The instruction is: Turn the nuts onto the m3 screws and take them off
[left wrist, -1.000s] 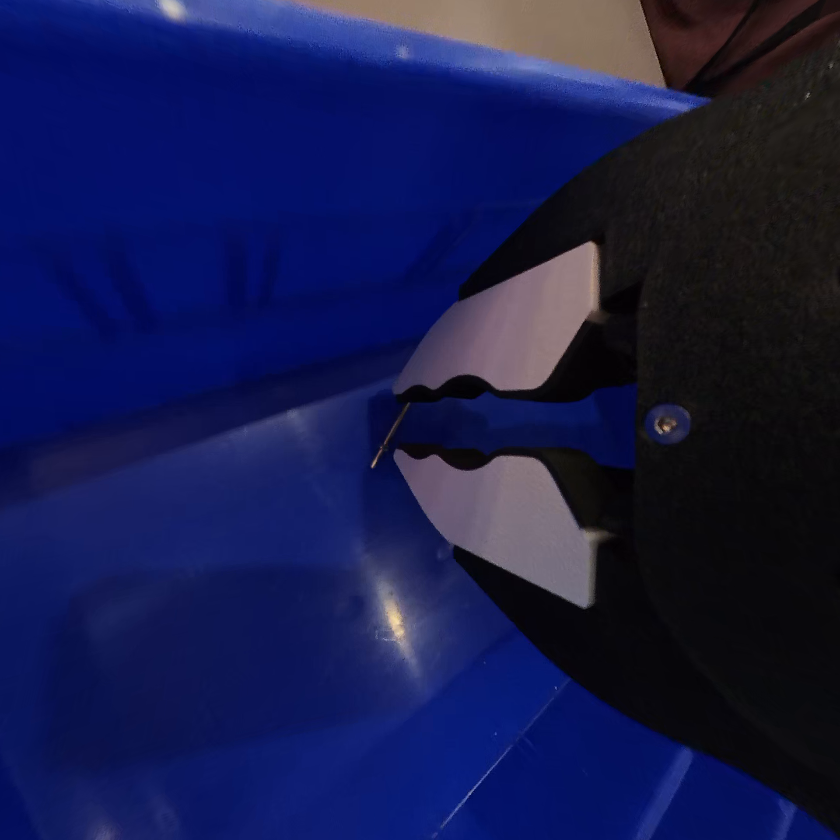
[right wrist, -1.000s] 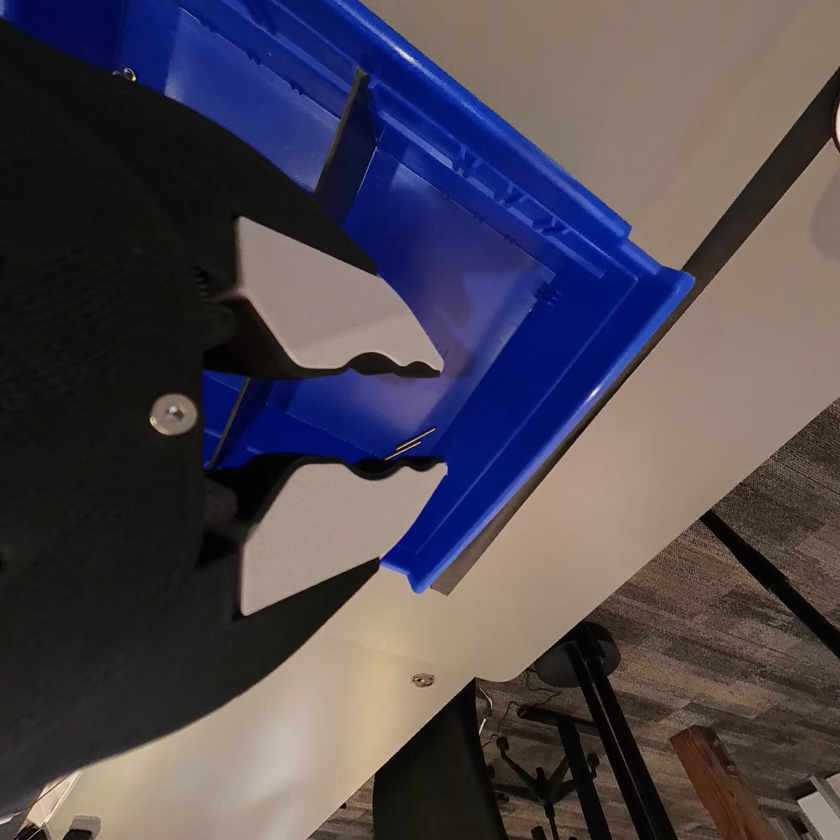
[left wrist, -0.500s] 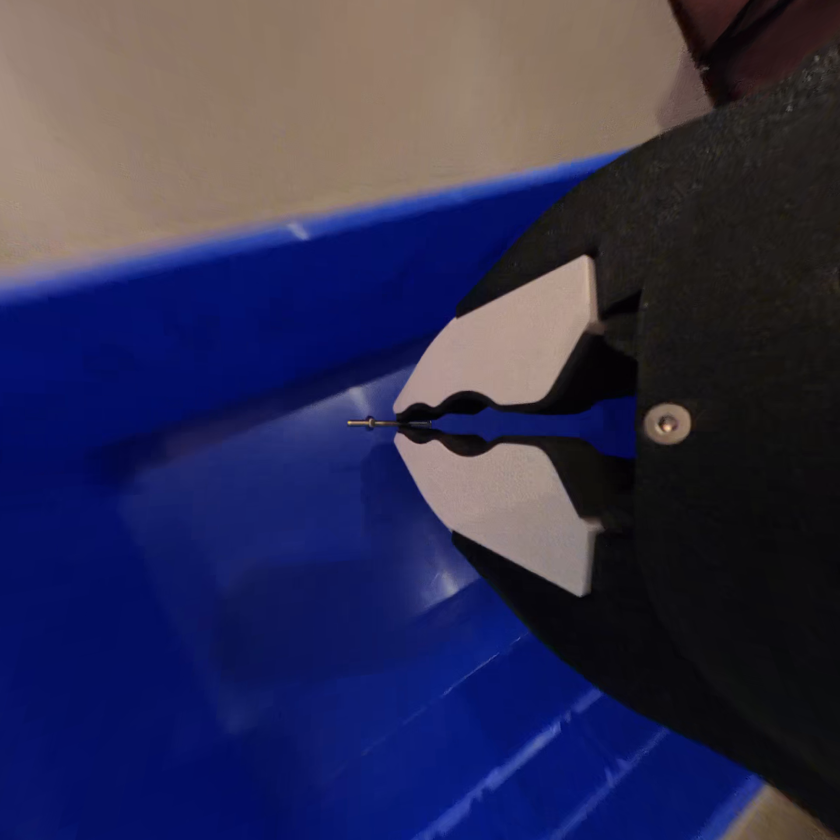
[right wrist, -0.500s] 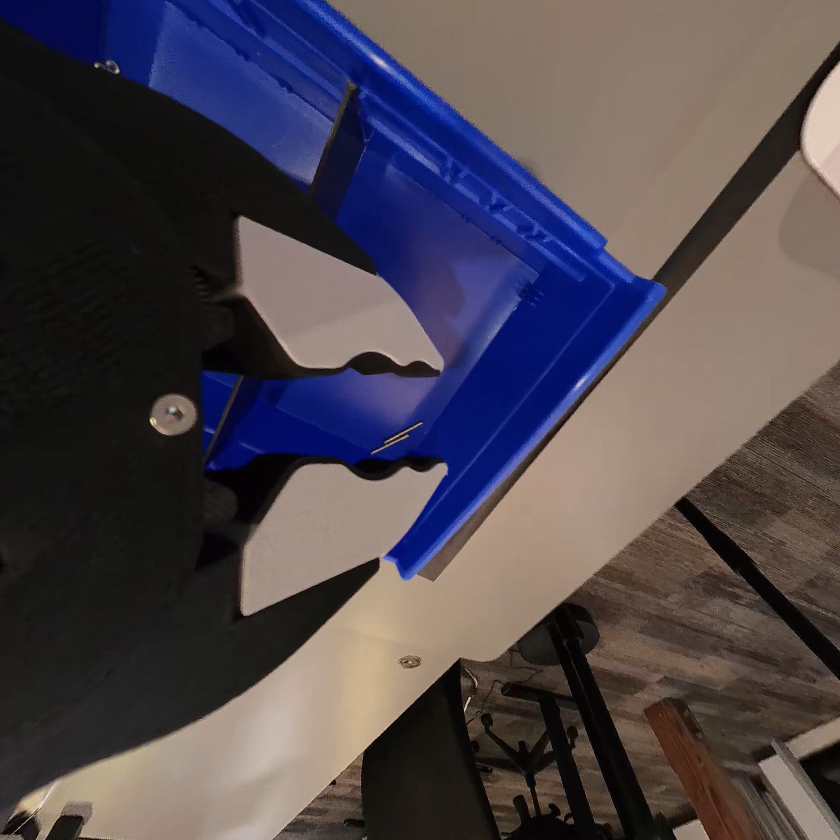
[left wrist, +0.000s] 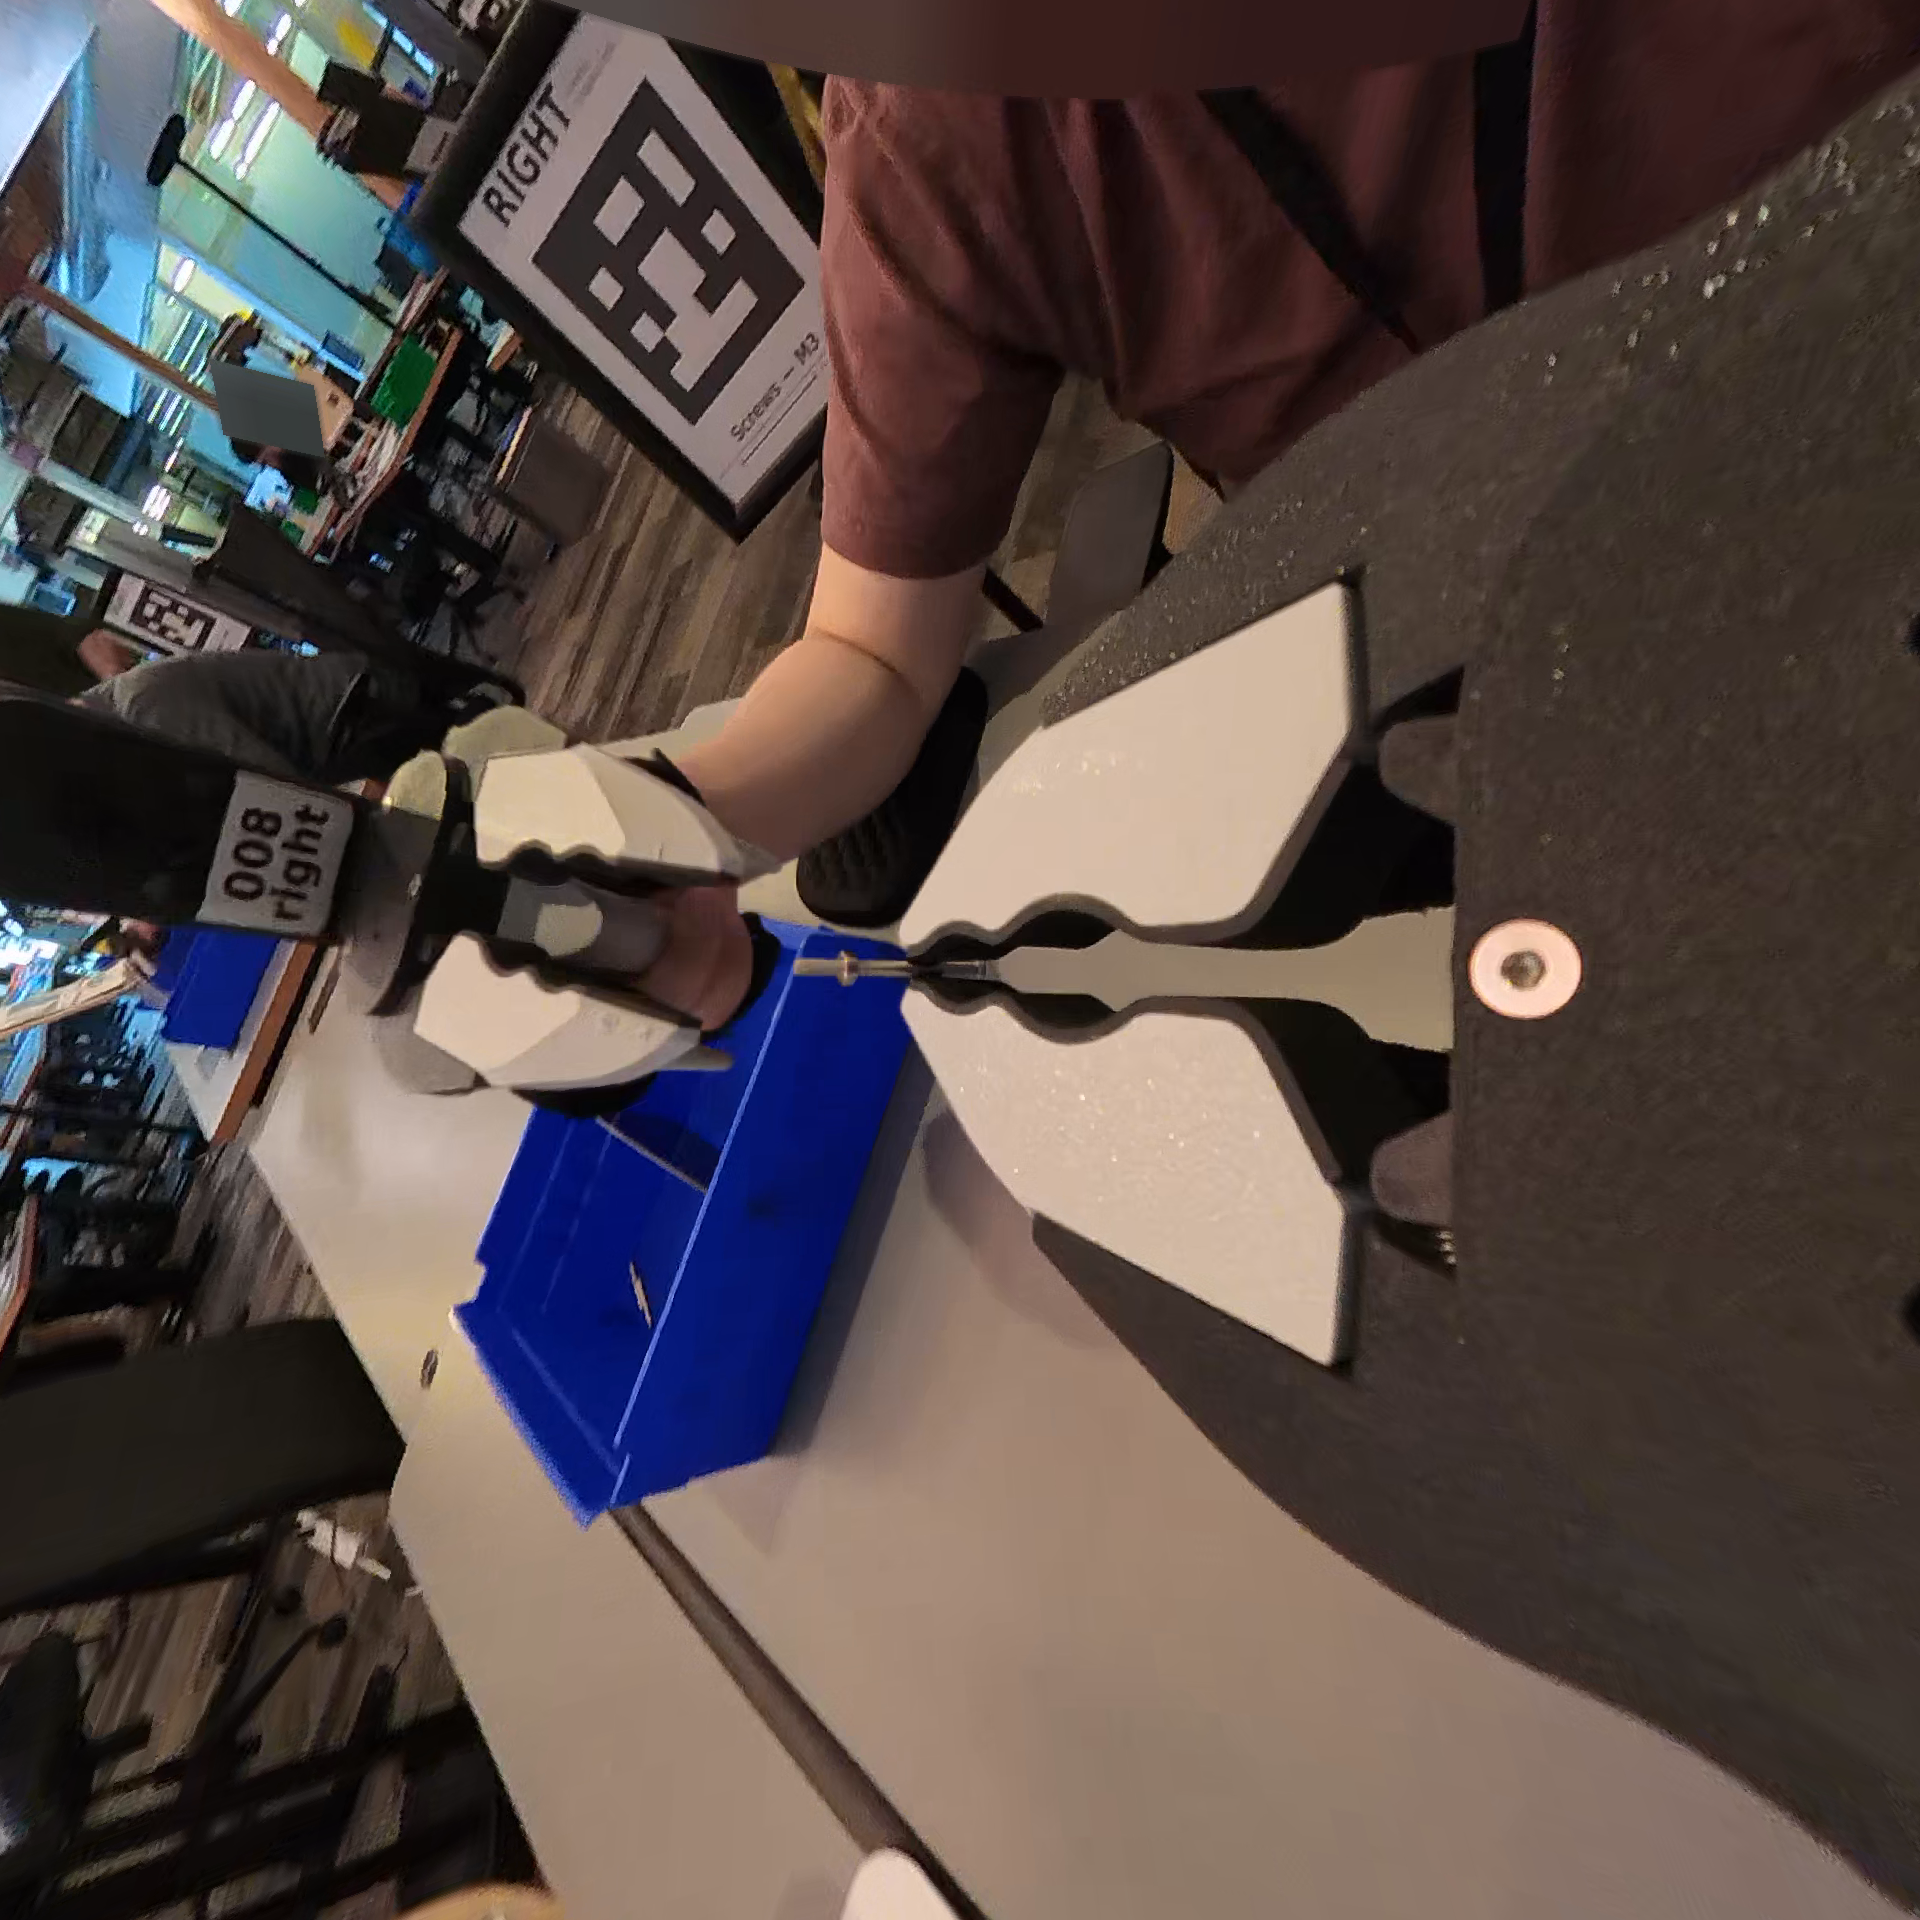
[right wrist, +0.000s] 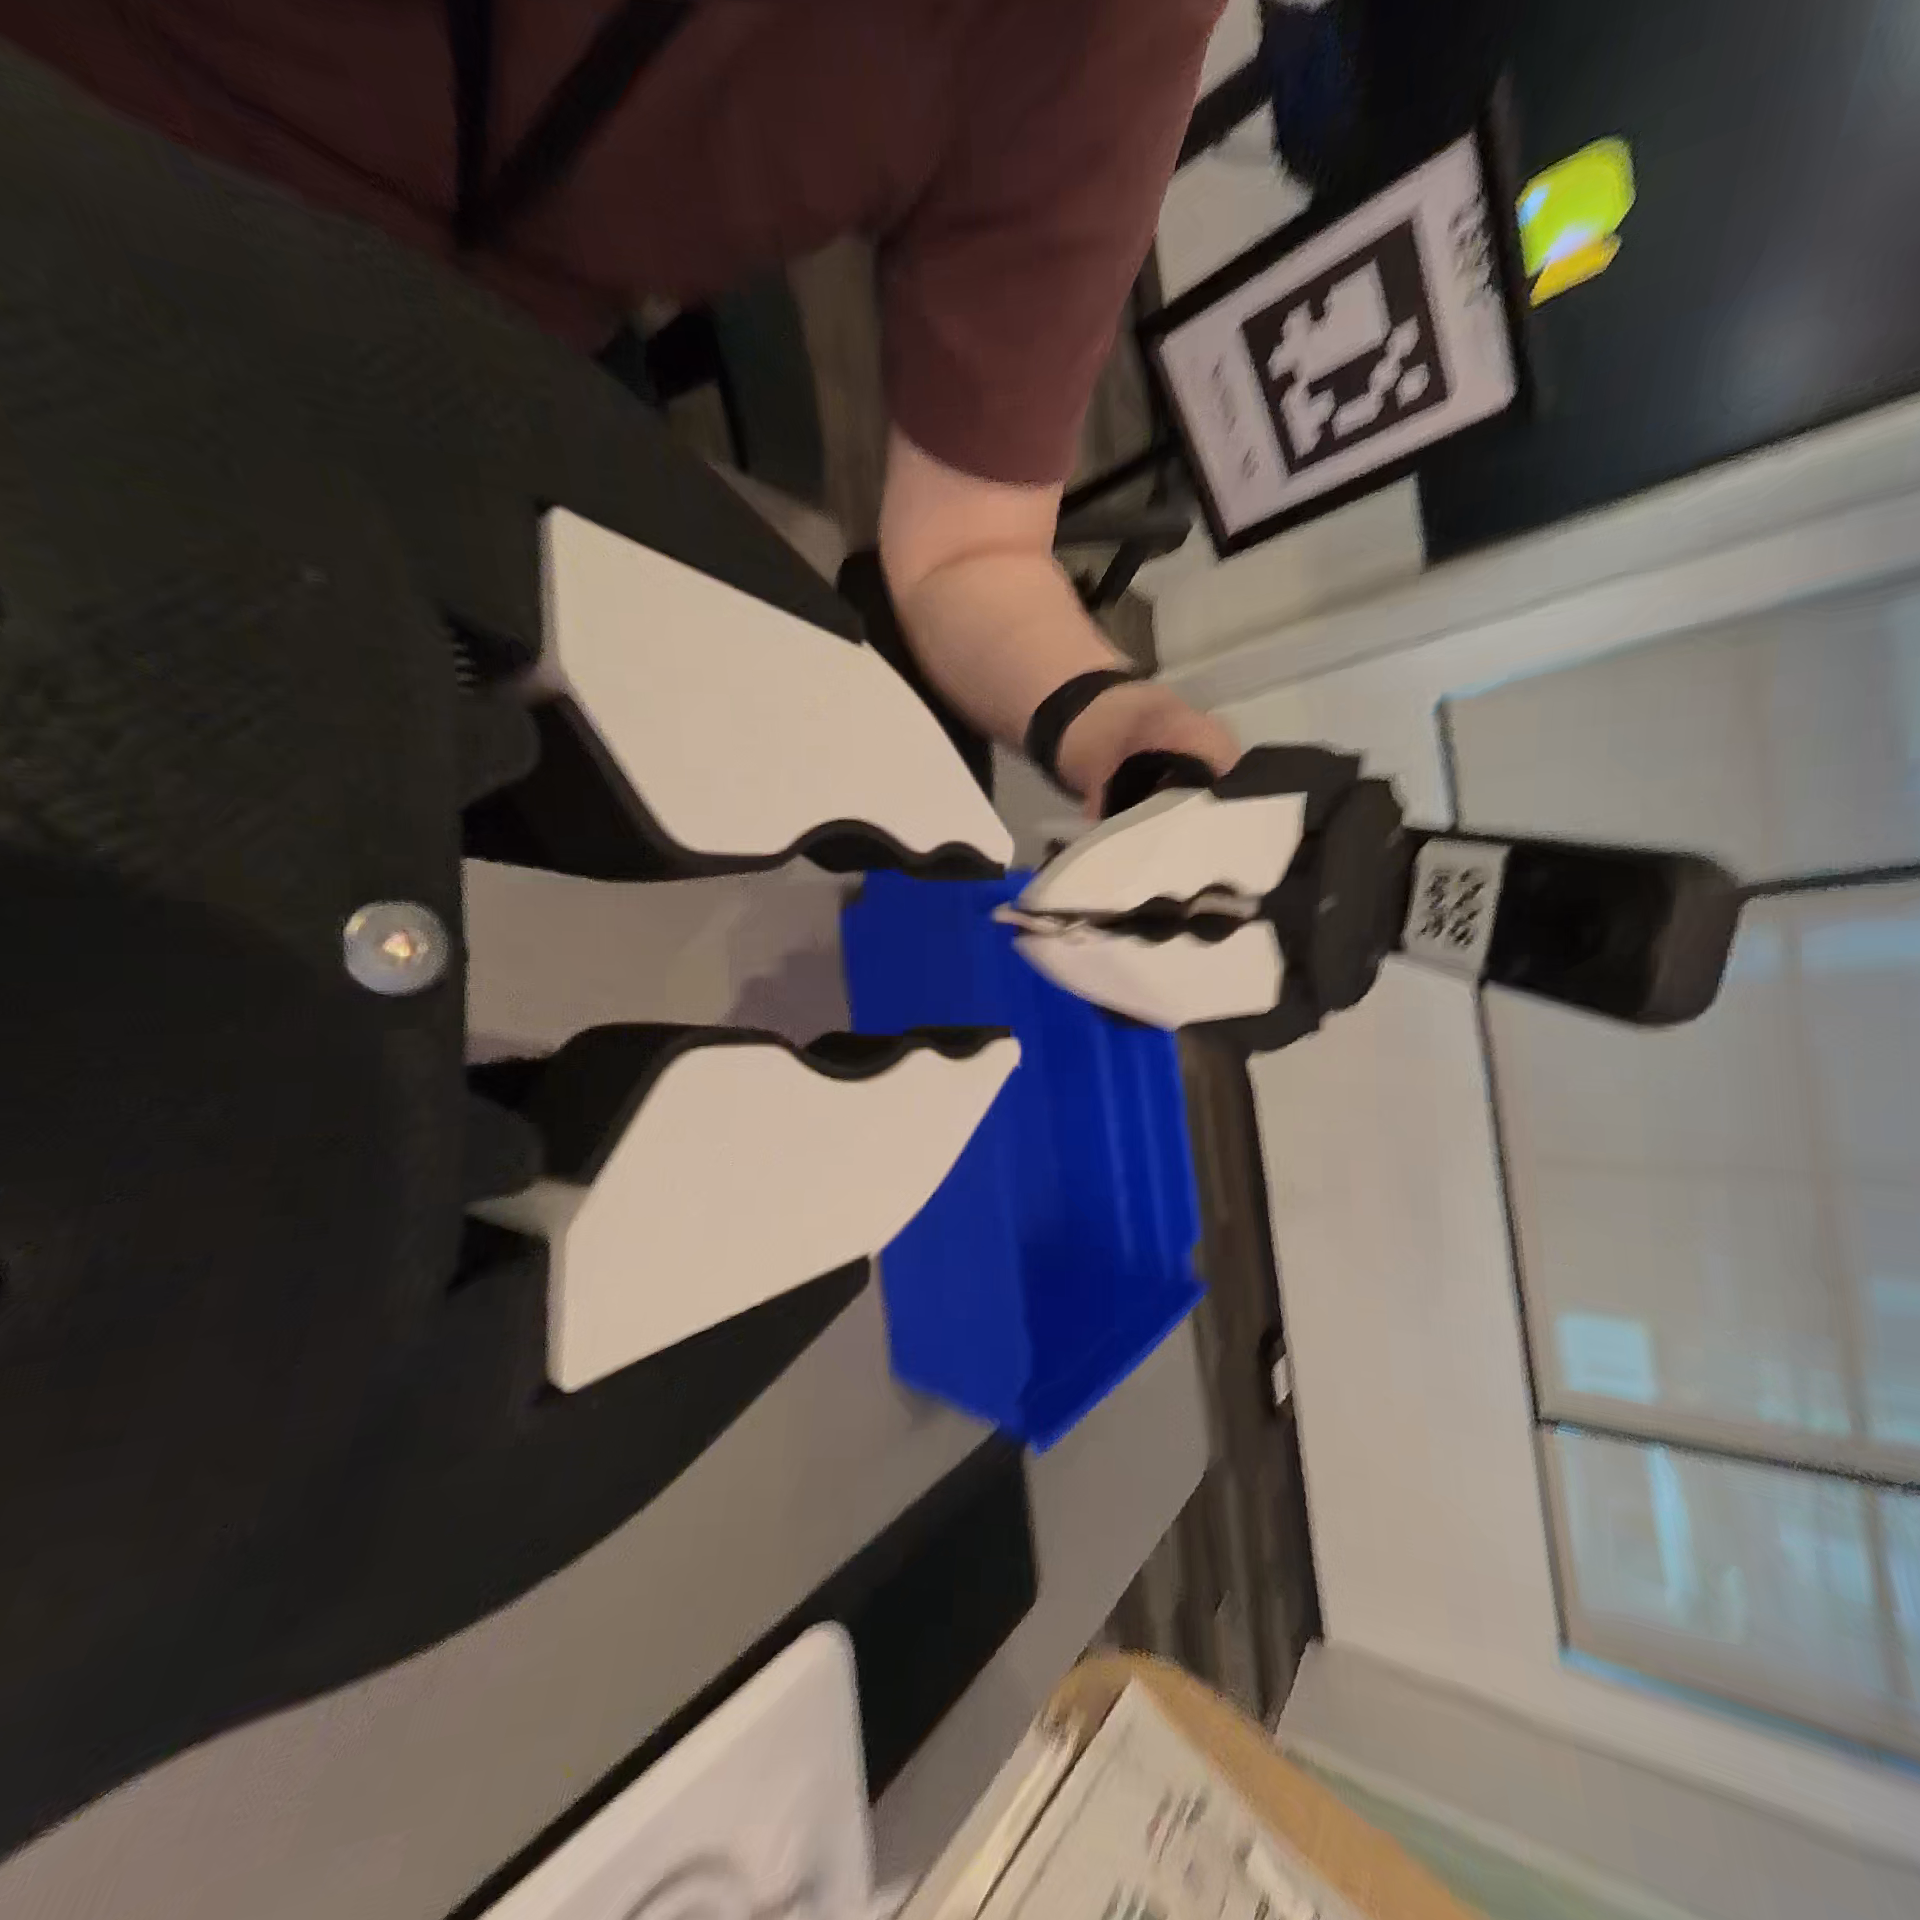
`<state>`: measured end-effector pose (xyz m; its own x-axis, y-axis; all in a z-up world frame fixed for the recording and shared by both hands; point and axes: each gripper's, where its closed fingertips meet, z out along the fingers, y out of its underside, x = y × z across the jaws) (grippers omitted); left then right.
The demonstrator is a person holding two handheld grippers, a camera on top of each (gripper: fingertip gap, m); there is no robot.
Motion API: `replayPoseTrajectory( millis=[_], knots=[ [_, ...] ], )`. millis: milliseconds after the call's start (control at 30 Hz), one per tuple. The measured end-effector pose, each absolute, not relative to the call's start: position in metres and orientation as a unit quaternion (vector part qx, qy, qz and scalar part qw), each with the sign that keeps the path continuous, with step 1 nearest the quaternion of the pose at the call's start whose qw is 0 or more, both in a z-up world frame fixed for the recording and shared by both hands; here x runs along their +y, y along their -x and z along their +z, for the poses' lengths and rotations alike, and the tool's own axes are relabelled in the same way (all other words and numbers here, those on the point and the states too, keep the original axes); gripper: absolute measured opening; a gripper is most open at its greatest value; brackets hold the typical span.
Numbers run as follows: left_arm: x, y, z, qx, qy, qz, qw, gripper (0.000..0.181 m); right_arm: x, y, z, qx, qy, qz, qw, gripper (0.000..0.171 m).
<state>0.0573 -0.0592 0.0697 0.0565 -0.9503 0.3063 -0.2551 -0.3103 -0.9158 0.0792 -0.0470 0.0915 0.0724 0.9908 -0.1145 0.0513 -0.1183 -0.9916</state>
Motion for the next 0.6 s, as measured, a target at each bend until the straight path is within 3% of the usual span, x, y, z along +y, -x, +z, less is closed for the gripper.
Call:
replayPoseTrajectory(
  millis=[200,333,600],
  knots=[
    [-0.072,-0.075,0.068,0.479,0.621,-0.517,0.343,0.002,-0.061,-0.065,0.091,-0.465,0.543,0.532,0.454,0.020],
    [-0.072,-0.077,0.067,0.483,0.622,-0.510,0.347,0.002,-0.062,-0.064,0.089,-0.459,0.541,0.553,0.436,0.003],
    [-0.075,-0.080,0.066,0.464,0.614,-0.555,0.314,0.003,-0.064,-0.062,0.088,-0.442,0.537,0.594,0.404,0.003]
  ],
)
